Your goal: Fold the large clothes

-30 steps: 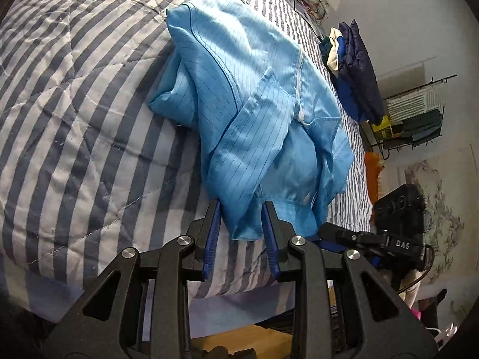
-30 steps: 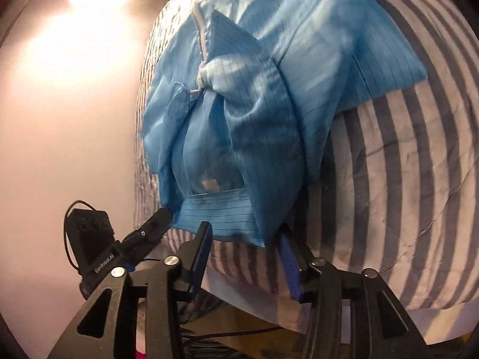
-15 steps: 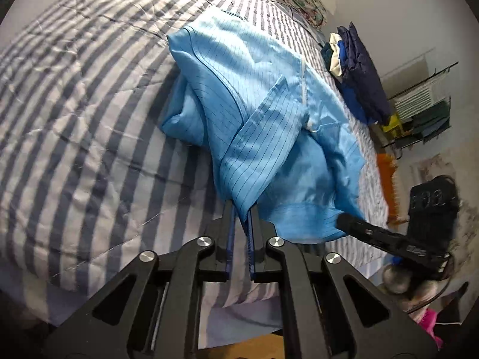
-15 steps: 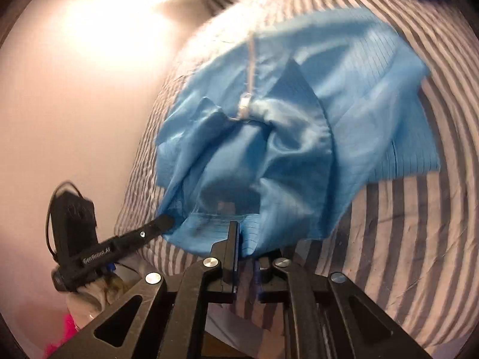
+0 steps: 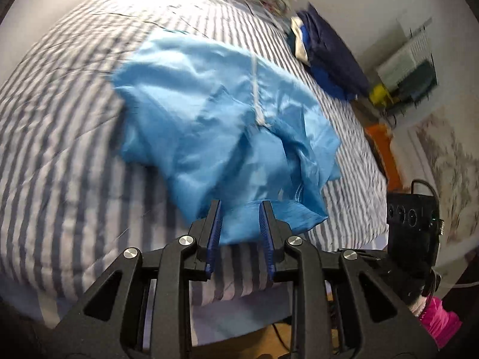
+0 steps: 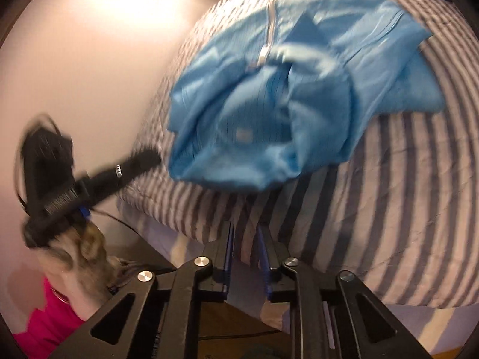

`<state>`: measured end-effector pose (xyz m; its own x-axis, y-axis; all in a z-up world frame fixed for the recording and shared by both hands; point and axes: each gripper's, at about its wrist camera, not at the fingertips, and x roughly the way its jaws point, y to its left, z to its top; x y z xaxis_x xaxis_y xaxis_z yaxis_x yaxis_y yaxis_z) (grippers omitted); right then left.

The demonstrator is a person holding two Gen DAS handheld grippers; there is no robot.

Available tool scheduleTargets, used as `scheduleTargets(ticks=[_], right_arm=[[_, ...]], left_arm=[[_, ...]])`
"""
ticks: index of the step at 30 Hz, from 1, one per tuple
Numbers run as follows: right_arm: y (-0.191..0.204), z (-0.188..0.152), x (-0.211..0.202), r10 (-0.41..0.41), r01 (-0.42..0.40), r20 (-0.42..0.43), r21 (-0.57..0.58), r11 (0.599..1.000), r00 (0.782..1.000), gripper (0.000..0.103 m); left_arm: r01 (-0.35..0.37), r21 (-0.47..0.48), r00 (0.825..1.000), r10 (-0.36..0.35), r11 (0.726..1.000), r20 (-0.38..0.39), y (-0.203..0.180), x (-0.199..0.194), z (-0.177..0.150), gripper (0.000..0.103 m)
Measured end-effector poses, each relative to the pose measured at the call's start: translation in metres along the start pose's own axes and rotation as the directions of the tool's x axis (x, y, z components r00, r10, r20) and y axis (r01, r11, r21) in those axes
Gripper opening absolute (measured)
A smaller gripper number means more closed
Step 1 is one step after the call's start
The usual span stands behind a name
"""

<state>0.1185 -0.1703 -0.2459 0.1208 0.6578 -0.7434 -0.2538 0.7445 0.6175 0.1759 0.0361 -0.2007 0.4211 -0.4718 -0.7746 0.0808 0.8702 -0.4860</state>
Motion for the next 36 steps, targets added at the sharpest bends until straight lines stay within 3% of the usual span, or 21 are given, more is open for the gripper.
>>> scheduleTargets(ticks=[4, 8, 10, 16, 18, 21, 25, 29, 31, 32, 36], right_arm=[[-0.003, 0.009, 0.018, -0.019, 0.019, 0.063, 0.001, 1.000, 0.998, 0.013], [-0.016, 0.024, 0.013, 0.042, -0.059, 0.205, 0.074, 0.996, 0.978, 0.013], [-0.026, 0.028, 0.006, 0.028, -0.050, 0.231, 0.091, 0.995, 0.973, 0.013], [-0.045, 0.006, -0.008, 0.004, -0.019, 0.112, 0.142, 0.990, 0.994, 0.015], [-0.040, -0.004, -0.024, -0.008, -0.002, 0.101, 0.099, 0.995, 0.995, 0.017], [-0.027, -0.009, -0.062, -0.032, 0.037, 0.172, -0.025, 0.999, 0.985, 0.024], [-0.010, 0.012, -0.082, -0.148, 0.191, 0.275, -0.134, 0.972, 0.950, 0.028], [-0.018, 0.057, -0.078, -0.226, 0.274, 0.310, -0.121, 0.954, 0.923, 0.028], [-0.021, 0.080, -0.070, -0.301, 0.355, 0.335, -0.115, 0.928, 0.893, 0.029], [-0.023, 0.088, -0.068, -0.317, 0.367, 0.334, -0.101, 0.925, 0.888, 0.032], [-0.059, 0.108, -0.045, -0.337, 0.344, 0.234, 0.012, 0.939, 0.912, 0.031]], left_arm=[[-0.005, 0.044, 0.996, 0.009, 0.999, -0.084, -0.004, 0.029, 0.004, 0.023], [-0.004, 0.056, 0.993, 0.010, 0.998, -0.114, -0.002, 0.036, -0.002, 0.023], [-0.015, 0.081, 0.992, 0.025, 0.997, -0.127, -0.004, 0.040, -0.007, 0.023], [-0.066, 0.166, 0.985, 0.092, 0.984, -0.149, -0.008, 0.047, -0.019, 0.023], [-0.055, 0.171, 0.985, 0.082, 0.984, -0.154, -0.008, 0.040, -0.020, 0.023], [0.005, 0.164, 0.989, 0.019, 0.986, -0.144, -0.014, 0.020, -0.017, 0.023], [0.038, 0.165, 0.998, -0.027, 0.986, -0.065, -0.019, -0.017, 0.000, 0.023], [-0.077, 0.104, 0.995, 0.071, 0.992, 0.067, 0.001, -0.035, 0.045, 0.023], [-0.152, 0.074, 0.983, 0.144, 0.986, 0.111, 0.018, -0.030, 0.071, 0.023], [-0.176, 0.063, 0.978, 0.167, 0.982, 0.123, 0.027, -0.025, 0.081, 0.023], [-0.292, 0.061, 0.956, 0.288, 0.955, 0.056, 0.070, 0.011, 0.099, 0.023]])
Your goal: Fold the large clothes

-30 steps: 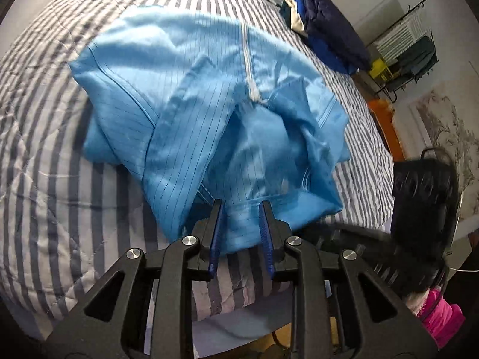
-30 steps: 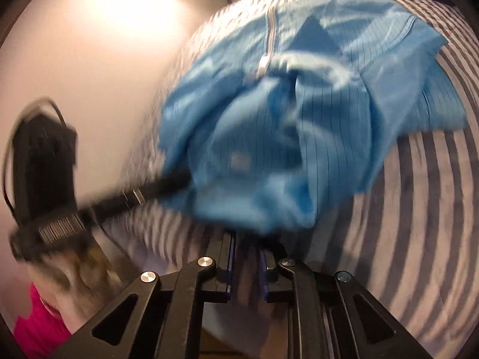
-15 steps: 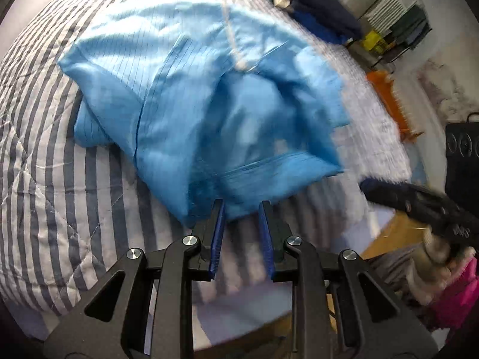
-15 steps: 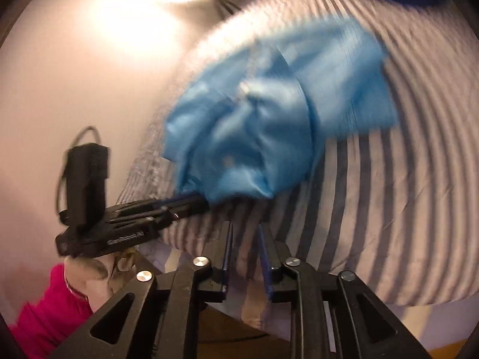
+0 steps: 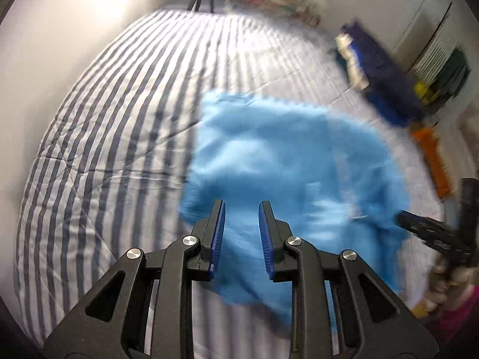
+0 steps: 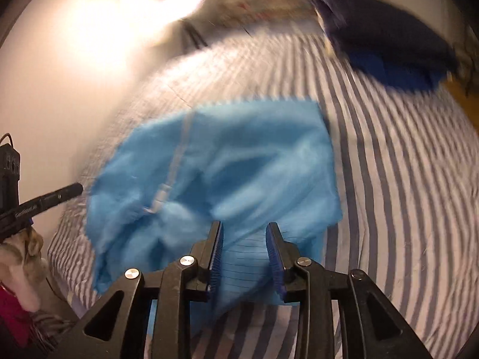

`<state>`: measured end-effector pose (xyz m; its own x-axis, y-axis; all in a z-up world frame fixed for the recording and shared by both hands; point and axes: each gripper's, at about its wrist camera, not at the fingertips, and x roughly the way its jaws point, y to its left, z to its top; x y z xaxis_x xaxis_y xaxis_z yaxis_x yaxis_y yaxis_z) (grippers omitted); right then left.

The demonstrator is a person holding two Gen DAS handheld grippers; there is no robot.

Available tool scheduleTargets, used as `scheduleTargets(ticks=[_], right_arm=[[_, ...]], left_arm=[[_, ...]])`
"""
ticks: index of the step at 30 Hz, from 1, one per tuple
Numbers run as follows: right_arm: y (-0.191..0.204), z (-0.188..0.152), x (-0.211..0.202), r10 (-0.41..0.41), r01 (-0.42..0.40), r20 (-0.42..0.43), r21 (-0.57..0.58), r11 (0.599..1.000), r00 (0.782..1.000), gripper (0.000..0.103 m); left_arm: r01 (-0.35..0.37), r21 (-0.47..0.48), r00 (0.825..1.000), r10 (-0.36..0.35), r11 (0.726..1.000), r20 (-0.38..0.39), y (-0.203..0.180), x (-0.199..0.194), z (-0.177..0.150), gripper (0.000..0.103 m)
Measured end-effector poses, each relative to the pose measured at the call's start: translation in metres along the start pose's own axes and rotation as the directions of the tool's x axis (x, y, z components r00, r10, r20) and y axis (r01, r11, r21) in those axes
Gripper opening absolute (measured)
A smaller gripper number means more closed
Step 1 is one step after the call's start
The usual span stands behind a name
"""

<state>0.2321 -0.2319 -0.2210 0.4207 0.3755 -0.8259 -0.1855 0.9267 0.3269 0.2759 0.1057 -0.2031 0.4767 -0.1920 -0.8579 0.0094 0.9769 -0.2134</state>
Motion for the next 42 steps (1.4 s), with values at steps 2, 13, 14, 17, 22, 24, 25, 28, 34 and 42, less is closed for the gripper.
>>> scheduleTargets(ticks=[2, 13, 14, 17, 22, 24, 25, 28, 34, 42], right_arm=[[-0.003, -0.011, 0.013, -0.002, 0.003, -0.067, 0.018, 1.000, 0.998, 0.031], [-0.021, 0.007, -0.040, 0.062, -0.062, 0.000, -0.080, 0.995, 0.998, 0.051], [-0.031, 0.015, -0.042, 0.063, -0.061, 0.032, -0.056, 0.997, 0.998, 0.057], [-0.069, 0.025, -0.040, 0.103, -0.106, 0.056, 0.039, 0.994, 0.993, 0.063], [-0.116, 0.033, -0.013, 0.234, -0.230, -0.010, 0.161, 0.960, 0.972, 0.063], [-0.120, 0.032, -0.004, 0.291, -0.279, -0.032, 0.192, 0.941, 0.956, 0.063], [-0.121, 0.031, 0.000, 0.306, -0.292, -0.042, 0.204, 0.934, 0.951, 0.063], [-0.128, 0.030, 0.012, 0.323, -0.303, -0.049, 0.245, 0.921, 0.945, 0.064], [-0.129, 0.037, 0.019, 0.363, -0.340, -0.045, 0.261, 0.904, 0.931, 0.064], [-0.119, 0.056, 0.046, 0.444, -0.410, -0.079, 0.266, 0.872, 0.893, 0.046]], left_arm=[[-0.026, -0.007, 0.997, 0.026, 1.000, -0.069, 0.011, 0.027, -0.007, 0.023], [0.208, -0.243, 0.977, -0.213, 0.948, 0.005, 0.054, -0.005, 0.021, 0.053], [0.233, -0.275, 0.970, -0.243, 0.933, -0.002, 0.056, 0.001, 0.025, 0.056], [0.305, -0.400, 0.938, -0.346, 0.864, -0.034, 0.077, 0.021, 0.032, 0.056], [0.397, -0.495, 0.878, -0.478, 0.773, -0.041, 0.099, 0.044, 0.037, 0.056], [0.395, -0.503, 0.876, -0.481, 0.769, -0.047, 0.104, 0.047, 0.034, 0.056], [0.390, -0.508, 0.877, -0.477, 0.768, -0.048, 0.108, 0.047, 0.032, 0.056], [0.387, -0.529, 0.873, -0.484, 0.755, -0.053, 0.117, 0.052, 0.031, 0.056], [0.400, -0.507, 0.863, -0.500, 0.764, -0.074, 0.122, 0.056, 0.025, 0.056], [0.401, -0.453, 0.868, -0.489, 0.796, -0.091, 0.092, 0.064, 0.033, 0.045]])
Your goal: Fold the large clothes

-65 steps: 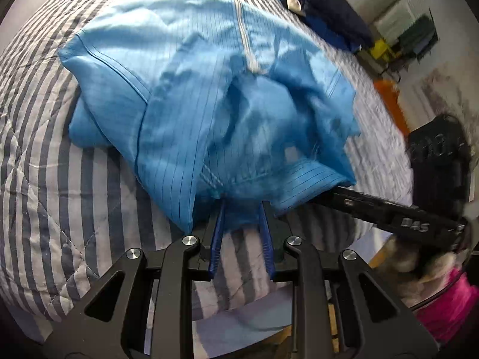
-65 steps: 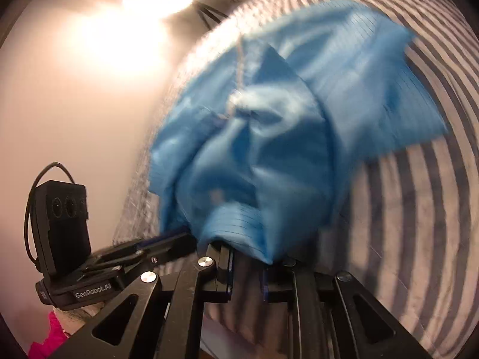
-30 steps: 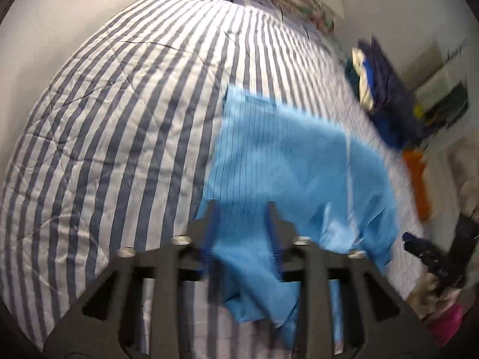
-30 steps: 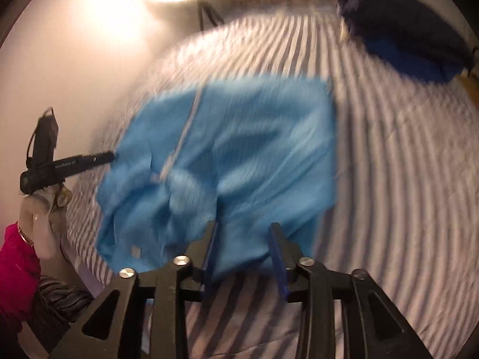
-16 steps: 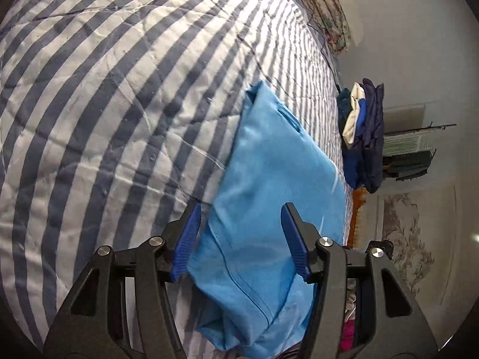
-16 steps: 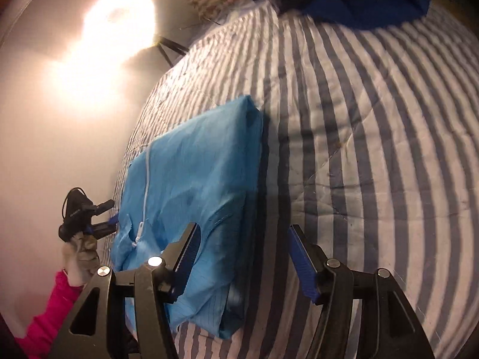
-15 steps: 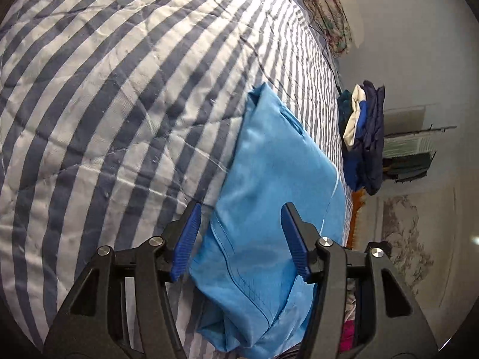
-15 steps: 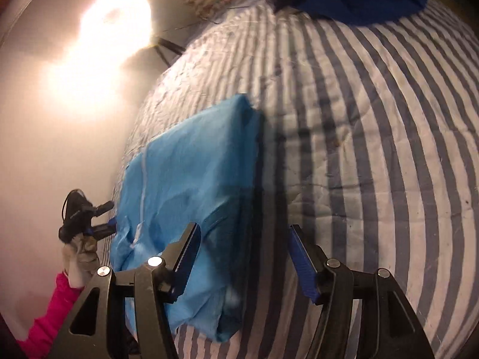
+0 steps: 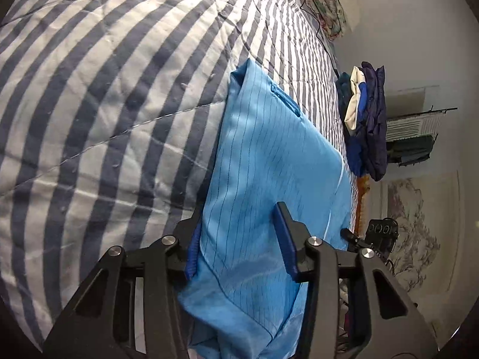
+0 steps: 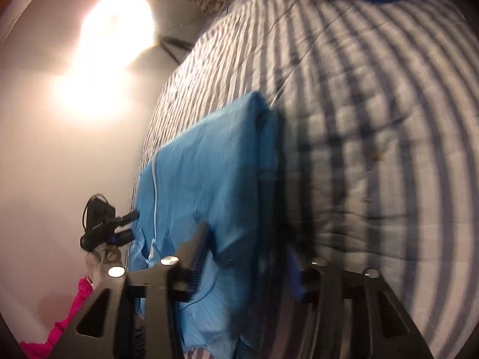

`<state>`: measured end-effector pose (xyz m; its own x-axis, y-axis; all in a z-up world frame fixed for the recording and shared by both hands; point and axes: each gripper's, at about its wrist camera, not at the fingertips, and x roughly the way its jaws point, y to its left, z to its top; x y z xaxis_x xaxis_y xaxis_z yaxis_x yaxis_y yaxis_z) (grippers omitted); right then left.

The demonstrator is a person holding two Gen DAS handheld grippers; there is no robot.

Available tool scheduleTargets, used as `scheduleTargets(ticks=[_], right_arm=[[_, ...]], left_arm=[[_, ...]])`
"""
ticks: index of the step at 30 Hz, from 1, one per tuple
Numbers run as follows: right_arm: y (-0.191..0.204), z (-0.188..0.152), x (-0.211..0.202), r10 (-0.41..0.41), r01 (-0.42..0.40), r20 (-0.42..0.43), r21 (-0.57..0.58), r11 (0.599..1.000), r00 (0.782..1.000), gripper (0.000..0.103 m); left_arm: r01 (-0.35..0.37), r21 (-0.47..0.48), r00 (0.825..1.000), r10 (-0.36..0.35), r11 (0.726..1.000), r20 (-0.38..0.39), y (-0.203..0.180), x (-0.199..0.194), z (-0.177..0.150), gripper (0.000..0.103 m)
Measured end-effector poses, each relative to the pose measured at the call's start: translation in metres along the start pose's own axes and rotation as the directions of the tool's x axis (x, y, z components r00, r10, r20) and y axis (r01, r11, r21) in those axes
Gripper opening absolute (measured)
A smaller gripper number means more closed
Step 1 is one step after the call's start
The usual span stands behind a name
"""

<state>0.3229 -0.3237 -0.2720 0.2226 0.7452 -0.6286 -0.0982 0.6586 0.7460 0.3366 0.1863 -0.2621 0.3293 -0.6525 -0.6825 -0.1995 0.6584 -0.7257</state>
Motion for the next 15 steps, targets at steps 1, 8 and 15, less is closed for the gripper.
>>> scheduleTargets(ticks=[1, 8, 15], right_arm=[[0.003, 0.000, 0.004, -0.001, 0.001, 0.003, -0.015, 1.000, 1.000, 0.046], [0.015, 0.006, 0.017, -0.006, 0.006, -0.018, -0.011, 1.000, 1.000, 0.024], [0.059, 0.001, 0.008, -0.149, 0.149, 0.009, -0.143, 0.978, 0.989, 0.006]], left_arm=[[-0.001, 0.002, 1.000, 0.001, 1.000, 0.001, -0.002, 0.001, 0.000, 0.044], [-0.099, 0.059, 0.995, 0.097, 0.993, 0.034, -0.029, 0.011, -0.004, 0.013], [-0.204, 0.204, 0.975, 0.179, 0.957, 0.135, -0.078, 0.001, -0.017, 0.006]])
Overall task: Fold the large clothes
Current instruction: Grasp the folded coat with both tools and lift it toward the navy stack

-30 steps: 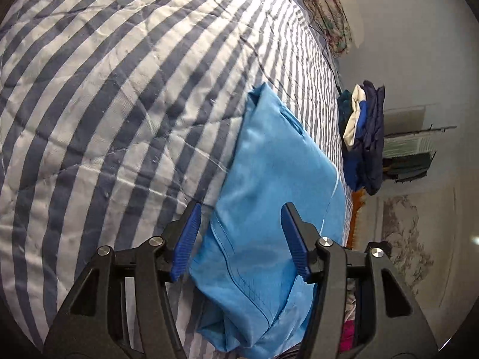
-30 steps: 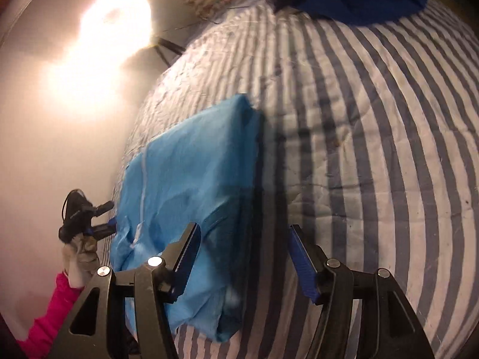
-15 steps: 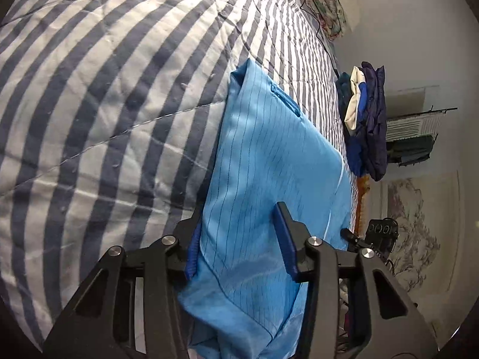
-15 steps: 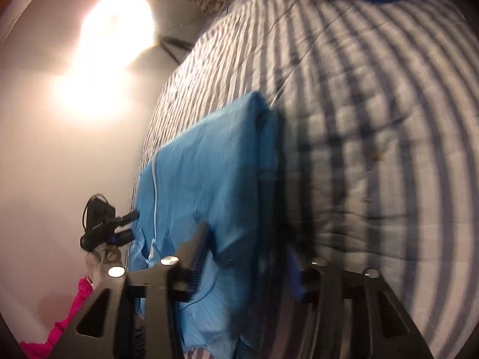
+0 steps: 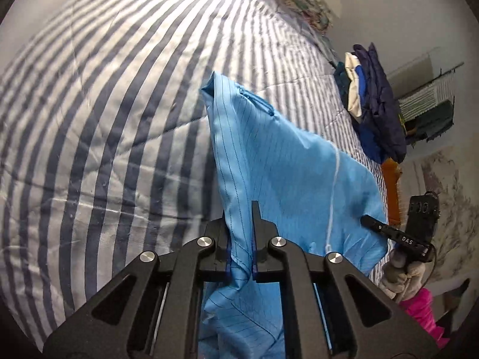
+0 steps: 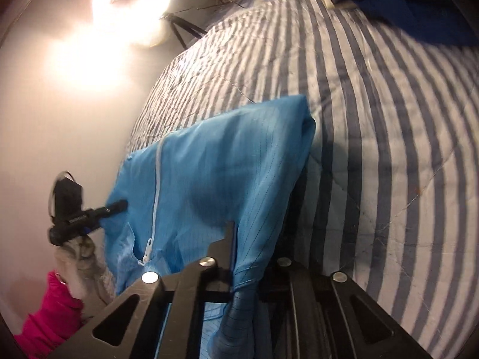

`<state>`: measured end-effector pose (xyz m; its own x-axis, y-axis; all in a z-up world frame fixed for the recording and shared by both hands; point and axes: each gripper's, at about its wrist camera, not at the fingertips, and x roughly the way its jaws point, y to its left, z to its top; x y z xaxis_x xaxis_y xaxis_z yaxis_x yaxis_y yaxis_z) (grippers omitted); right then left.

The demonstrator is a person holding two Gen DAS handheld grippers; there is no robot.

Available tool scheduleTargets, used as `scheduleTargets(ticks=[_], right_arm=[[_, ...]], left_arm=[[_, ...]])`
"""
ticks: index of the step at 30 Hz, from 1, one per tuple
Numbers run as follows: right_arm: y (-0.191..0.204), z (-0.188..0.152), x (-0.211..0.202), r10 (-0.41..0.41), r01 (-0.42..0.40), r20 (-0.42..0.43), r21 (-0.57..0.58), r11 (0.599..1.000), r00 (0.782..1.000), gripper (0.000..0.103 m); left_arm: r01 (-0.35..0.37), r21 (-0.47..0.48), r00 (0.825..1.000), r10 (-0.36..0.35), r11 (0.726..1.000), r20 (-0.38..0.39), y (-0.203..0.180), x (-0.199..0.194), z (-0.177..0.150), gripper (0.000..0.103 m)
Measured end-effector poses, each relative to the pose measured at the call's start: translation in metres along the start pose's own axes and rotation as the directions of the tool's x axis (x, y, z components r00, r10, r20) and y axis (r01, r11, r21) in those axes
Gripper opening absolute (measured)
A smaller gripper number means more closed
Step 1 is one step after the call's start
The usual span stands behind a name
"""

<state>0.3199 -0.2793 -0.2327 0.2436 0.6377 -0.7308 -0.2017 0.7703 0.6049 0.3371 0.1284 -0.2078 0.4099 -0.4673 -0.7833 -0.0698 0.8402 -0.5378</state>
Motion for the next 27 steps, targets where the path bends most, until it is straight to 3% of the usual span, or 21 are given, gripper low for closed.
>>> scheduleTargets(ticks=[4, 12, 19, 27], right_arm=[[0.027, -0.002, -0.017, -0.056, 0.058, 0.036, -0.077, 0.995, 0.998, 0.004], [0.066, -0.004, -0.054, -0.108, 0.129, 0.134, -0.156, 0.979, 0.985, 0.003], [0.065, 0.002, -0.097, -0.147, 0.182, 0.209, -0.156, 0.971, 0.967, 0.003], [0.046, 0.035, -0.158, -0.229, 0.281, 0.295, -0.147, 0.948, 0.928, 0.003]], left_arm=[[-0.033, 0.074, 0.998, 0.030, 0.997, 0.051, -0.027, -0.014, -0.003, 0.005], [-0.006, 0.147, 0.995, -0.008, 0.989, 0.098, -0.065, -0.032, -0.007, 0.004], [0.061, 0.210, 0.993, -0.080, 0.976, 0.084, -0.114, -0.022, 0.011, 0.004], [0.122, 0.305, 0.985, -0.152, 0.945, 0.078, -0.187, 0.005, 0.053, 0.004]])
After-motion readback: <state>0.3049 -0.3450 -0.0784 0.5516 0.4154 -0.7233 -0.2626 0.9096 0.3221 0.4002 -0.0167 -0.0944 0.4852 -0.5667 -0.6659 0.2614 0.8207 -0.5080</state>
